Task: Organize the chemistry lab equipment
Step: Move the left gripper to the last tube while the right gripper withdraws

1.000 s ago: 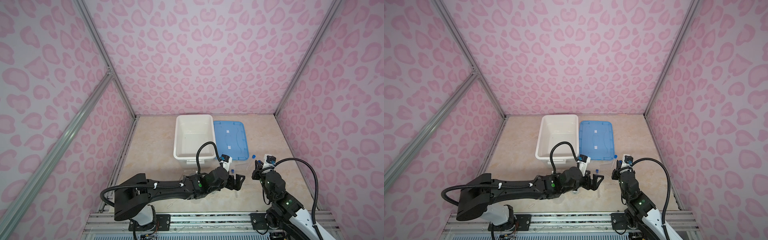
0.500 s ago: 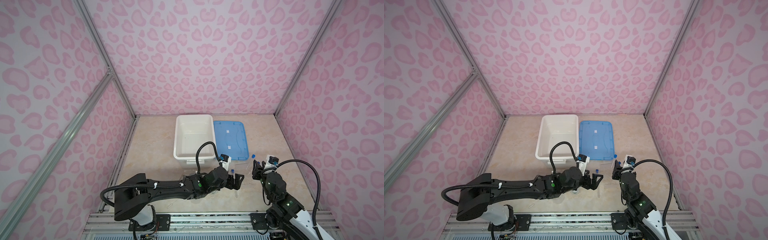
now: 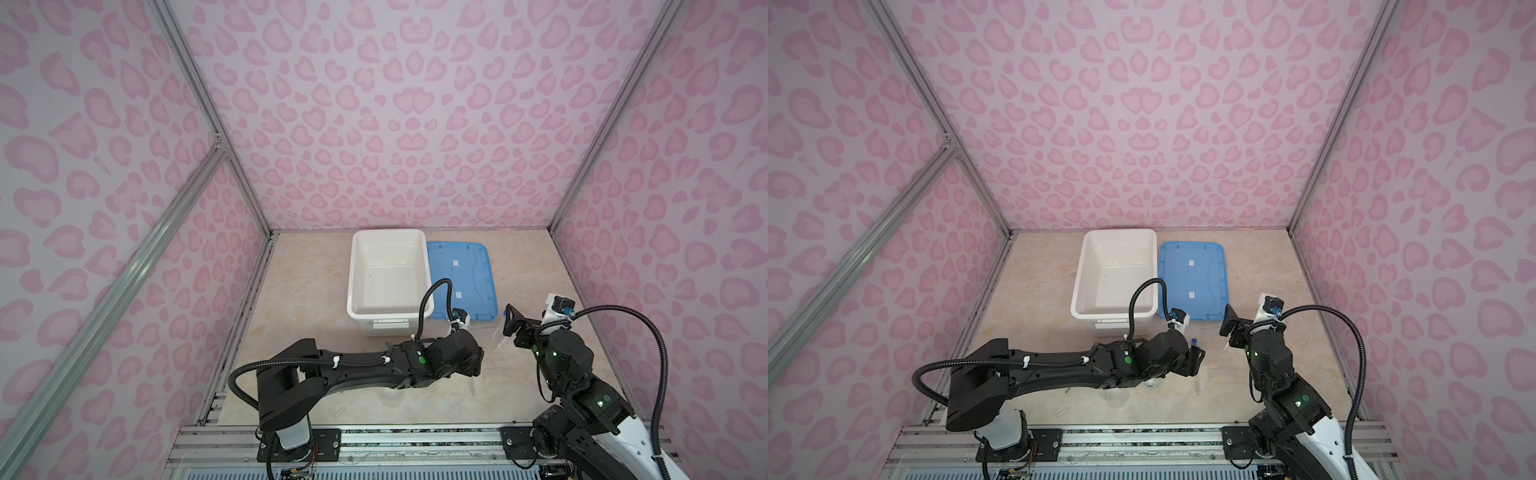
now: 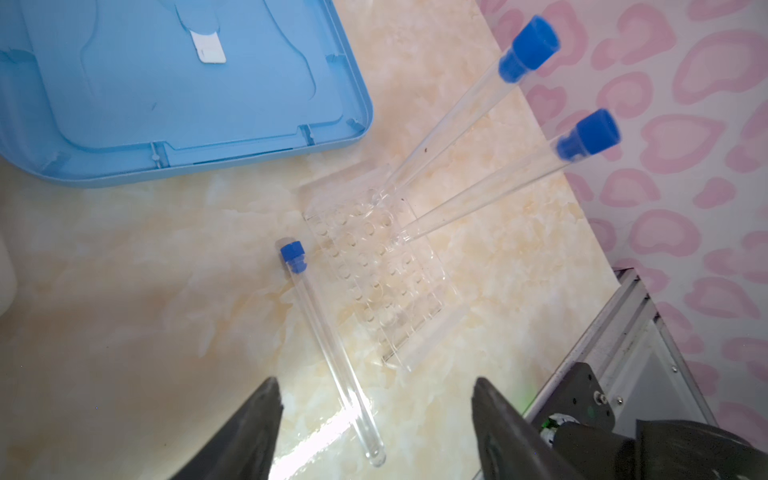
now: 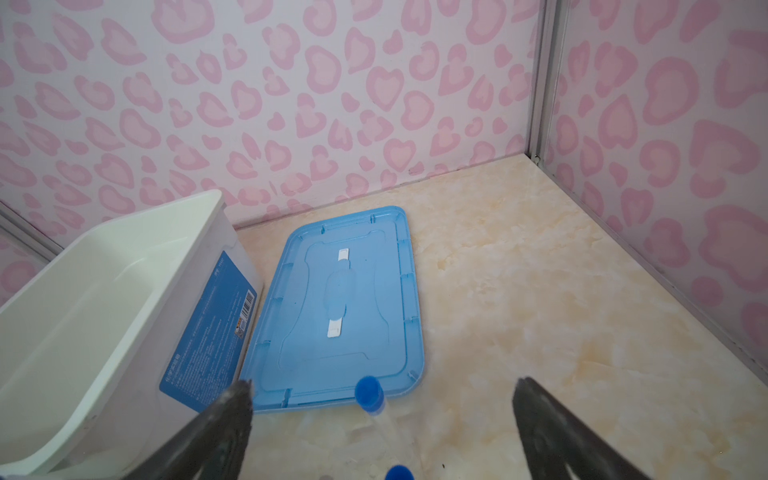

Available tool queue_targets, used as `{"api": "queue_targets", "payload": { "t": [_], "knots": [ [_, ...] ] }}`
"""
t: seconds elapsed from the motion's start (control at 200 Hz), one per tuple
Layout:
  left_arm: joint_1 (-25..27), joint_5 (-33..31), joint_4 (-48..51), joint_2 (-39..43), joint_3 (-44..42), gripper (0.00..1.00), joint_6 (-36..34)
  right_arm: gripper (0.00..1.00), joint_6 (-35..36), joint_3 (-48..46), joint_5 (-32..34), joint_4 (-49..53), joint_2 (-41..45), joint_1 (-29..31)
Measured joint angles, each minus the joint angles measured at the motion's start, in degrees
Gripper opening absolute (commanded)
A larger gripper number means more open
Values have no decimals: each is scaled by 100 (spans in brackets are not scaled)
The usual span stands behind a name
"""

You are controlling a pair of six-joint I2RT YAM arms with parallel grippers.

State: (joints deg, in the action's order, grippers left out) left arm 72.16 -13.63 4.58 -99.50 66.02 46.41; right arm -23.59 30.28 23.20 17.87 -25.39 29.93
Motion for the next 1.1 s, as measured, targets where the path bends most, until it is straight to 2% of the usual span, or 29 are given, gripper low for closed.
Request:
{"api": "queue_targets", "payload": {
  "t": [0.215,0.365,0.775,1.1],
  "knots": [
    [7,-26,1045,-782,992,64,-107,98,7,780,-76,450,-144,-46],
    [-26,-15,1665,-1224,1510,62,-164,98,28,977,-79,638,-155,-72],
    [-203,575,2387,-2173,2334,51,-376,98,46,990,-164,859,-149,-129],
    [-214,450,2957,-2509,2675,40,-516,98,50,988,-181,859,-118,-184]
  ]
}}
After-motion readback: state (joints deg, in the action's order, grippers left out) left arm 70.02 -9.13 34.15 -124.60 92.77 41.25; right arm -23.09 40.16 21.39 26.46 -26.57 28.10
